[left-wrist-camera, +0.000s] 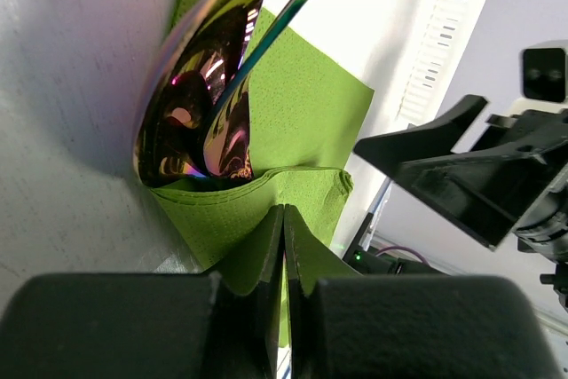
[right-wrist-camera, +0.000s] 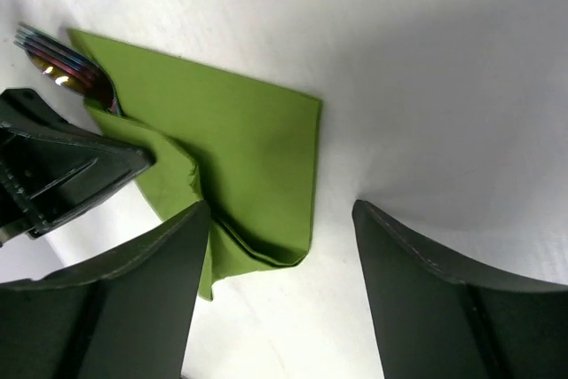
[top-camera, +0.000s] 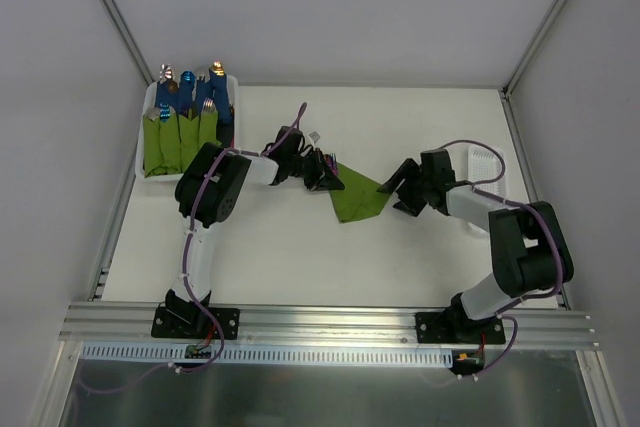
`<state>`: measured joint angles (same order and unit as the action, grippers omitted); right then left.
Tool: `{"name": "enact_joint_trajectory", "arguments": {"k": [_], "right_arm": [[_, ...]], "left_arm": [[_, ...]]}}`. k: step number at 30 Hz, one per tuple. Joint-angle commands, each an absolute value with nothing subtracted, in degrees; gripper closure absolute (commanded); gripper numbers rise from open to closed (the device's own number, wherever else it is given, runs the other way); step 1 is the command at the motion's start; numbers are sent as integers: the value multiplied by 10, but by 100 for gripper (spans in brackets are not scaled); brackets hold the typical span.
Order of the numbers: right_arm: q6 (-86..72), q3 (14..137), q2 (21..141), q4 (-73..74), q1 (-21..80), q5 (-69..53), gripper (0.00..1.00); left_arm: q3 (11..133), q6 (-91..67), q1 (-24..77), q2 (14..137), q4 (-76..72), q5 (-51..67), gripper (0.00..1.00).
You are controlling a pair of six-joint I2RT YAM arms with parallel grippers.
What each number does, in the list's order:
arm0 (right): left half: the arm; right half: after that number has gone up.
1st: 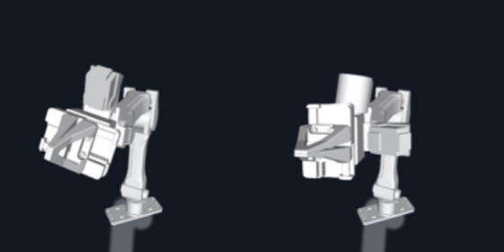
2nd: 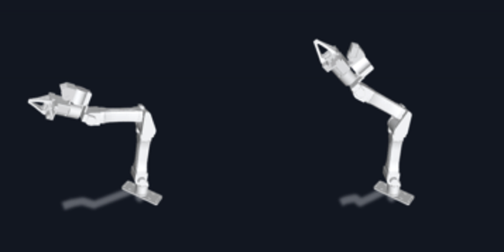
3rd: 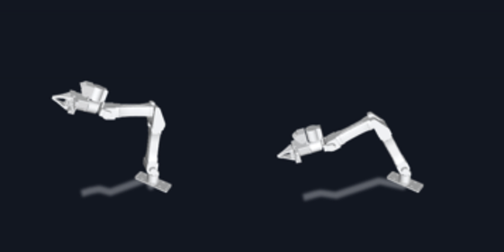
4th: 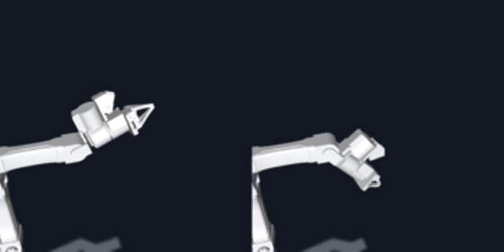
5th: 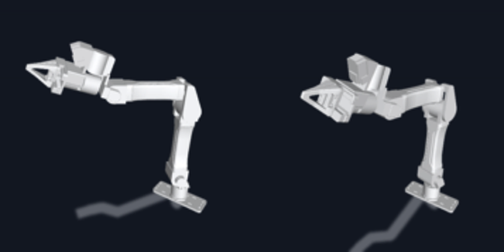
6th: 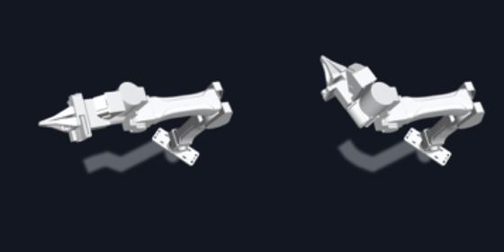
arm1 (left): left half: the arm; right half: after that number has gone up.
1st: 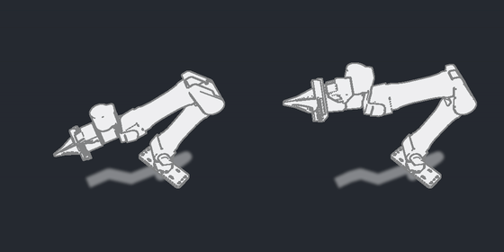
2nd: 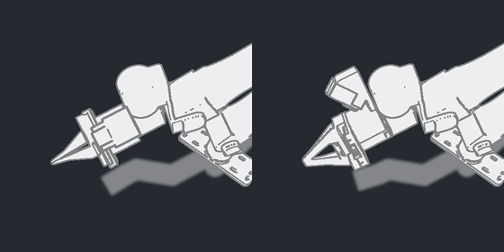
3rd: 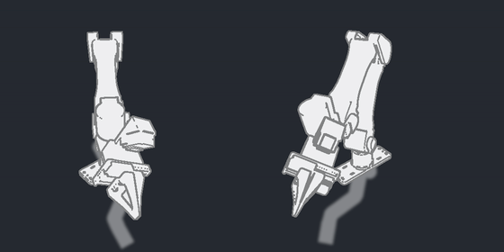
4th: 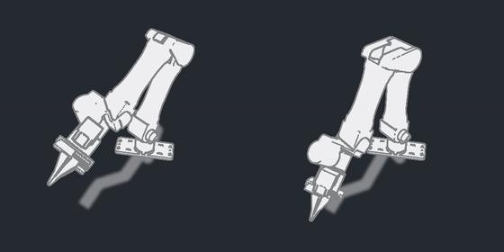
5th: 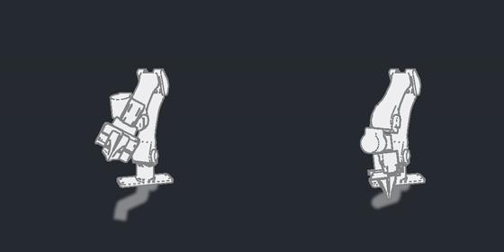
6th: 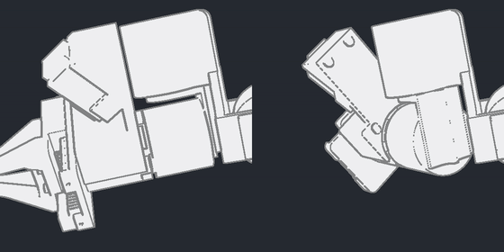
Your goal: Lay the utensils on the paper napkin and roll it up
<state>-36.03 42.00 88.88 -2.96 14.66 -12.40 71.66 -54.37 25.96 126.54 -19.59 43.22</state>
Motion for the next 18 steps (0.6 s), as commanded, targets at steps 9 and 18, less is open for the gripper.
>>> {"name": "enact_joint_trajectory", "arguments": {"k": [9, 18], "right_arm": [[-351, 475, 982, 4, 151, -160, 25], [-378, 452, 1034, -92, 150, -225, 25]], "left_arm": [[717, -513, 261, 1297, -145, 386, 100], [722, -514, 259, 1300, -144, 388, 100]]}}
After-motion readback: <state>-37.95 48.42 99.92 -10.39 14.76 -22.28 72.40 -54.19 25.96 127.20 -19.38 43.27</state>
